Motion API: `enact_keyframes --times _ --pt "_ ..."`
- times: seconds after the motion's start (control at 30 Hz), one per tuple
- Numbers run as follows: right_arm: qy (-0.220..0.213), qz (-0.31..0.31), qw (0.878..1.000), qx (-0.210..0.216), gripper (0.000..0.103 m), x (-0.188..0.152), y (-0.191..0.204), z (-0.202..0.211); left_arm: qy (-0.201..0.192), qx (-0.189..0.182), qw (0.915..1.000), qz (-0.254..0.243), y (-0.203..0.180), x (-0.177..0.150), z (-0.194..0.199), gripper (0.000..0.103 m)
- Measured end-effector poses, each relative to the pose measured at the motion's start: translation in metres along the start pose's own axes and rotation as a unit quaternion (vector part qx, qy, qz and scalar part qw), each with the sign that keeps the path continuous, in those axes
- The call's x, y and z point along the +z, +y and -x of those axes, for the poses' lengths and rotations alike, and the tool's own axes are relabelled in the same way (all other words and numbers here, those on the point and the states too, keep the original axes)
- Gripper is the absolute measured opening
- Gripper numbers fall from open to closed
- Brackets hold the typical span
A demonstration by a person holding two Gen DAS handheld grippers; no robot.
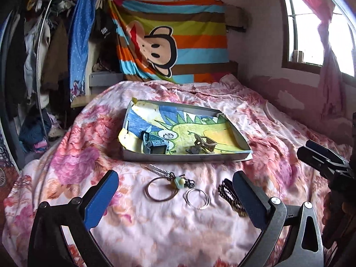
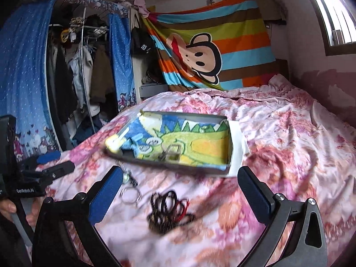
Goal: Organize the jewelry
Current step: 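Open both tools and lift them away from the tray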
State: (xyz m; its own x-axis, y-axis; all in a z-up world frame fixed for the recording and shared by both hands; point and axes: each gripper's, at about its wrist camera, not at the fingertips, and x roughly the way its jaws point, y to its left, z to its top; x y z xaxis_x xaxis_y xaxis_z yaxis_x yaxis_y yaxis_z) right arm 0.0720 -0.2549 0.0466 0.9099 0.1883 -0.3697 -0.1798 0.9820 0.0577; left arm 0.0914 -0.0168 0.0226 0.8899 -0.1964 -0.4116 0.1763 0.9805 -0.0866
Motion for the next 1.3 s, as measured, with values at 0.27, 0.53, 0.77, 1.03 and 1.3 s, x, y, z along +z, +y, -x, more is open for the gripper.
enact_keyframes --times 0.27,0.53,0.77,1.03,1.3 --pt "0.015 0.008 1.000 0.002 0.101 -0.019 0.011 0.028 -0.014 0.010 0.9995 -0.026 -0.012 -0.021 0.033 0.103" --pt "0.079 0.009 0.997 -0.007 0.101 -0.041 0.009 0.013 0.012 0.017 0.9992 -0.033 -0.012 -0.032 0.031 0.103" --pt "0.114 -0.004 0.993 -0.016 0.101 -0.053 0.004 -0.002 0.033 0.023 0.9987 -0.030 -0.008 -0.039 0.021 0.103" --pt "0.129 -0.005 0.991 -0.018 0.101 -0.055 0.005 -0.010 0.048 0.031 0.9977 -0.035 -0.008 -0.042 0.016 0.103" --pt "0.142 -0.020 0.989 -0.016 0.101 -0.056 0.000 -0.017 0.080 0.023 0.9963 -0.020 -0.002 -0.041 0.002 0.103"
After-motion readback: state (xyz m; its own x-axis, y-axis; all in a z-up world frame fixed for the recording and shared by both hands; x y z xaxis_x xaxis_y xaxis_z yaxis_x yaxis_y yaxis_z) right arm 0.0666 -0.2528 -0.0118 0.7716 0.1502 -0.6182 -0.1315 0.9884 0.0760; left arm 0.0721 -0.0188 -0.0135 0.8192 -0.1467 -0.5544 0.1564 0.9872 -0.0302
